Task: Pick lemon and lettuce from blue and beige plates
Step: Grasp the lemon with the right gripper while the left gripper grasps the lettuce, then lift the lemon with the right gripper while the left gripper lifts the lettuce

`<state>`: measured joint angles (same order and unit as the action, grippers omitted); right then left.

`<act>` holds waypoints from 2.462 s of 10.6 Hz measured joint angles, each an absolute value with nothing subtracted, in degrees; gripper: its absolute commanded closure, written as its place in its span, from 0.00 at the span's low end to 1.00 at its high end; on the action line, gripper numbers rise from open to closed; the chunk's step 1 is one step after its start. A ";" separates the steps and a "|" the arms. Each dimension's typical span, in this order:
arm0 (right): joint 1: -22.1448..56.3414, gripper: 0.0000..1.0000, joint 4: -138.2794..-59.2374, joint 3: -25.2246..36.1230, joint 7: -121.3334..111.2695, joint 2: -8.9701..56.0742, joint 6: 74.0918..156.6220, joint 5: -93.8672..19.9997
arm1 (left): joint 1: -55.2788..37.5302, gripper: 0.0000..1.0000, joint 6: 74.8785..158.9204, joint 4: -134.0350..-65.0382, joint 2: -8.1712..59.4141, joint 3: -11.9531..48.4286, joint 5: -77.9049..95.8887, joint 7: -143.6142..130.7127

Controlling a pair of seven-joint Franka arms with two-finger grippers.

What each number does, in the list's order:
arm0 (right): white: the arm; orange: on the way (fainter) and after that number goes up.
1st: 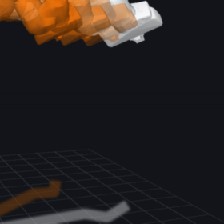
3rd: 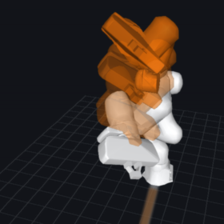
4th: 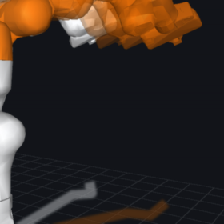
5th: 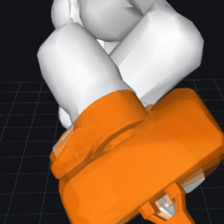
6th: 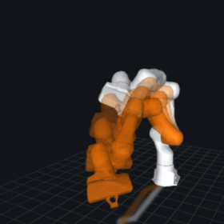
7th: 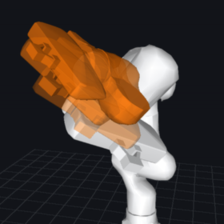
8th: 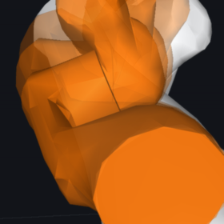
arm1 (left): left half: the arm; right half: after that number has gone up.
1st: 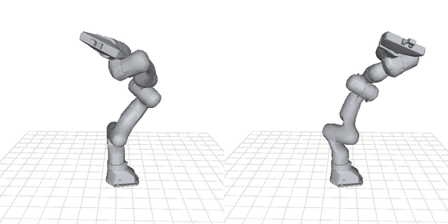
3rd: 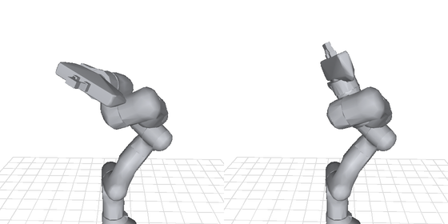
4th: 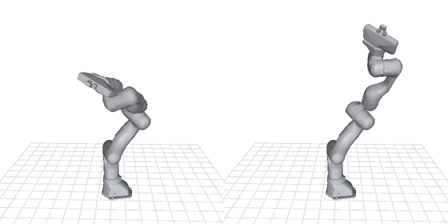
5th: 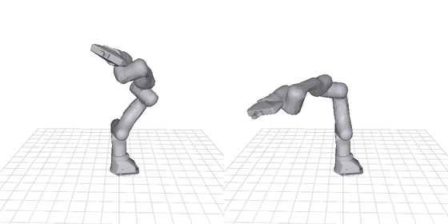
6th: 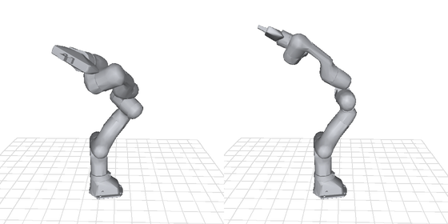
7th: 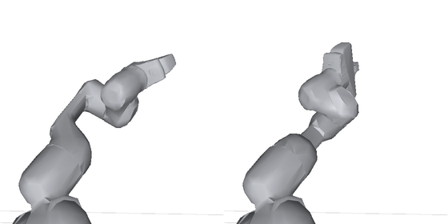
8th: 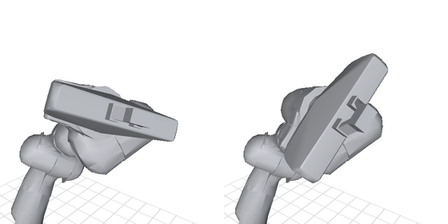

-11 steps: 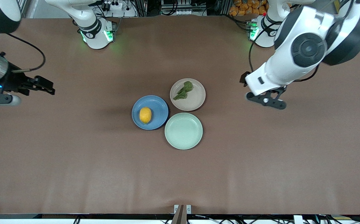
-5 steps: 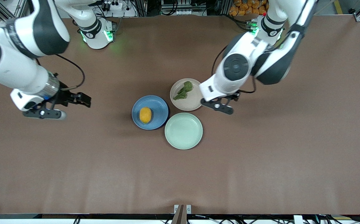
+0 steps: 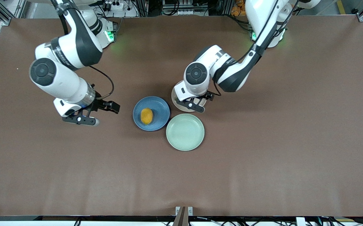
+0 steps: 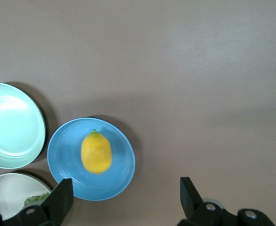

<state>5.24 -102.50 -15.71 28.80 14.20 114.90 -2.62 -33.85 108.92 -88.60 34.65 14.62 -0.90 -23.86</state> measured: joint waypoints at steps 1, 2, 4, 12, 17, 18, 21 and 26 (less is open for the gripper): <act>5.51 0.00 -103.63 -16.20 29.44 15.32 117.69 -2.62 | -35.31 0.00 109.10 -88.60 36.14 14.61 -0.90 -24.57; 5.65 0.00 -105.02 -16.68 30.27 16.35 120.69 -2.62 | -36.32 0.00 109.24 -88.59 37.27 14.60 -0.90 -24.85; 6.02 0.00 -107.32 -17.78 32.46 18.69 126.19 -2.62 | -37.29 0.00 109.37 -88.56 38.88 14.61 -0.90 -24.91; 9.11 0.00 -108.14 -19.91 42.48 25.56 132.66 2.31 | -39.76 0.00 111.49 -88.53 43.71 14.60 -0.90 -24.91; 10.25 0.00 -111.52 -20.63 49.75 28.93 139.17 8.88 | -40.63 1.00 113.05 -88.52 44.80 14.61 -0.90 -25.93; 10.39 0.00 -111.56 -21.05 51.24 29.32 139.29 9.83 | -40.73 1.00 113.08 -88.48 44.80 14.61 -0.90 -26.80; 10.95 0.00 -111.66 -21.77 55.88 31.02 140.90 13.73 | -40.72 1.00 113.09 -88.43 44.80 14.56 -0.90 -27.08; 11.66 0.00 -111.68 -21.82 60.83 34.55 143.76 18.90 | -40.54 1.00 113.09 -86.82 44.28 14.47 -0.90 -27.11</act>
